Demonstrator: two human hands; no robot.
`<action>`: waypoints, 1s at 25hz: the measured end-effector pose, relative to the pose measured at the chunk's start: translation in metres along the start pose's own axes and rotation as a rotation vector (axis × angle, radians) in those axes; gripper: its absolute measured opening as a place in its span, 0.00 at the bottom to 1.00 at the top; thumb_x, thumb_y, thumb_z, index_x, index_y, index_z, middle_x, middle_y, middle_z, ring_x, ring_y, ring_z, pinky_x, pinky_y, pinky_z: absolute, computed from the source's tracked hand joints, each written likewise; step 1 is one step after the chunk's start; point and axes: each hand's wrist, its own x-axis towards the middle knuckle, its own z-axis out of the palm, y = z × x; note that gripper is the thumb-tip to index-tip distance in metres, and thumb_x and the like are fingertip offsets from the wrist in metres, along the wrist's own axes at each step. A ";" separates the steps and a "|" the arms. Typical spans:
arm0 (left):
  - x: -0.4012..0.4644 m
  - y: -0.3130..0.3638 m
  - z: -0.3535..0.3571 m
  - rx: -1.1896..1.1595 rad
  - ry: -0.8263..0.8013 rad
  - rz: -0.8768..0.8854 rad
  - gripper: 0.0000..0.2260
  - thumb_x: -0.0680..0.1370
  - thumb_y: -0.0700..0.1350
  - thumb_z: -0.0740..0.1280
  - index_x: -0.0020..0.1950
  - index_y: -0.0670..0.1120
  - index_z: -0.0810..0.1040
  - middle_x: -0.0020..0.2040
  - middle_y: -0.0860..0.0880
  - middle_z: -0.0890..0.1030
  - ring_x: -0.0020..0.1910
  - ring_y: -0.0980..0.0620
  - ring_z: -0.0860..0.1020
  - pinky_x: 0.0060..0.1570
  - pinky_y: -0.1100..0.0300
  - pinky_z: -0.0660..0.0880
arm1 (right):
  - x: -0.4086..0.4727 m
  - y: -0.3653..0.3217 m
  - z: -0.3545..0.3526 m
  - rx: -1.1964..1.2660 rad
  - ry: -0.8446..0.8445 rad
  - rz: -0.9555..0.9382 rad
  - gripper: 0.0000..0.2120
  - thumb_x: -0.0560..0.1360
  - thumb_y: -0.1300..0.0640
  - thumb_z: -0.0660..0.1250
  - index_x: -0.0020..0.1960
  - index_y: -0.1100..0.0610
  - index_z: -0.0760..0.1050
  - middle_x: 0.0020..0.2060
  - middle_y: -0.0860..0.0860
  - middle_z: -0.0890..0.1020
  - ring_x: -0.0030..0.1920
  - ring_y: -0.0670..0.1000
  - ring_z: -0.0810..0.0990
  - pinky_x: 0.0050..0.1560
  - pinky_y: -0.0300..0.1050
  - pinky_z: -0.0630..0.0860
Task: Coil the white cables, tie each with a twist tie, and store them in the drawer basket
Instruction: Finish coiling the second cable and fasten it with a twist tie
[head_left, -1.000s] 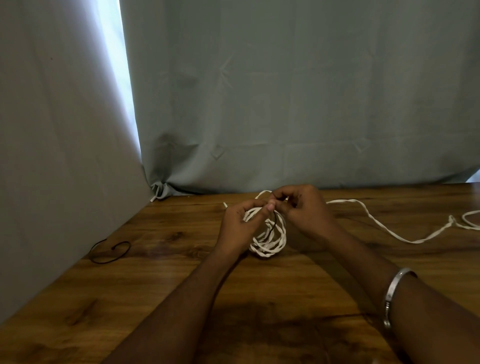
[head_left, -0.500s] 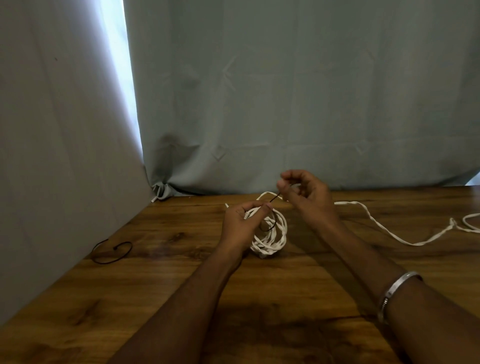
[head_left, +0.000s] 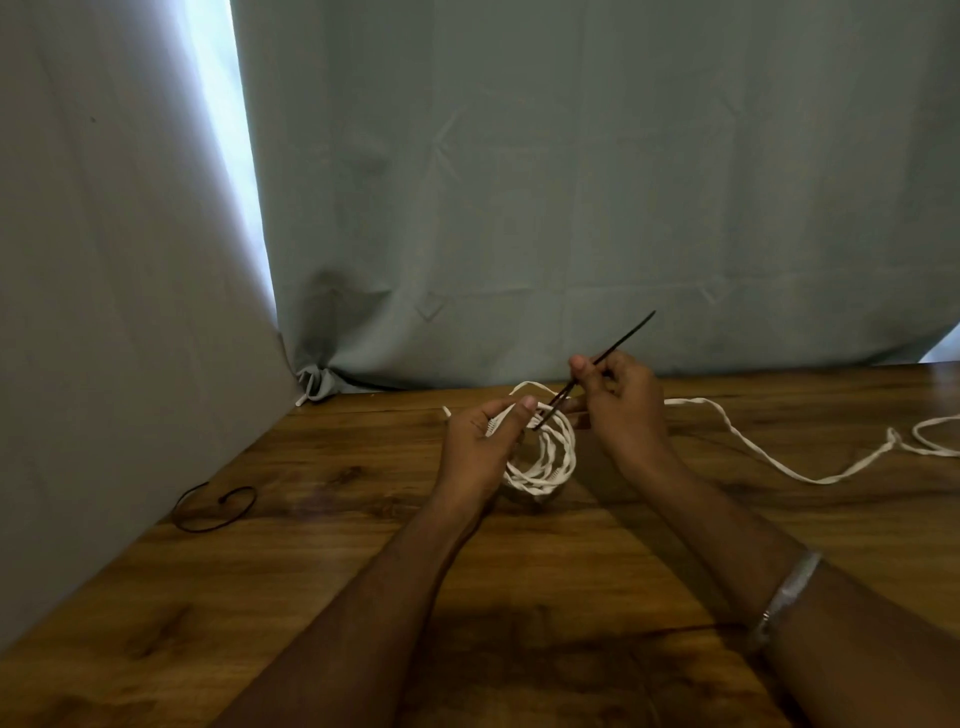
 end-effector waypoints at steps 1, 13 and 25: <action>-0.001 0.001 0.000 -0.002 -0.023 0.001 0.09 0.81 0.46 0.71 0.55 0.43 0.87 0.46 0.45 0.89 0.44 0.51 0.86 0.46 0.56 0.81 | 0.001 0.000 0.000 -0.010 0.015 -0.011 0.12 0.81 0.48 0.68 0.42 0.53 0.77 0.35 0.53 0.85 0.36 0.55 0.87 0.42 0.62 0.84; -0.014 0.003 0.006 0.122 -0.369 0.023 0.19 0.83 0.53 0.64 0.48 0.38 0.83 0.29 0.47 0.76 0.30 0.48 0.76 0.36 0.57 0.75 | 0.018 -0.004 -0.017 0.173 0.327 0.172 0.13 0.84 0.51 0.63 0.50 0.62 0.75 0.35 0.56 0.83 0.26 0.42 0.83 0.26 0.36 0.76; -0.025 0.009 0.008 0.048 -0.512 -0.099 0.26 0.81 0.39 0.70 0.77 0.52 0.66 0.52 0.41 0.87 0.50 0.41 0.86 0.59 0.45 0.81 | 0.020 -0.004 -0.010 0.428 0.300 0.293 0.12 0.85 0.52 0.63 0.47 0.59 0.76 0.37 0.52 0.78 0.21 0.43 0.78 0.22 0.37 0.74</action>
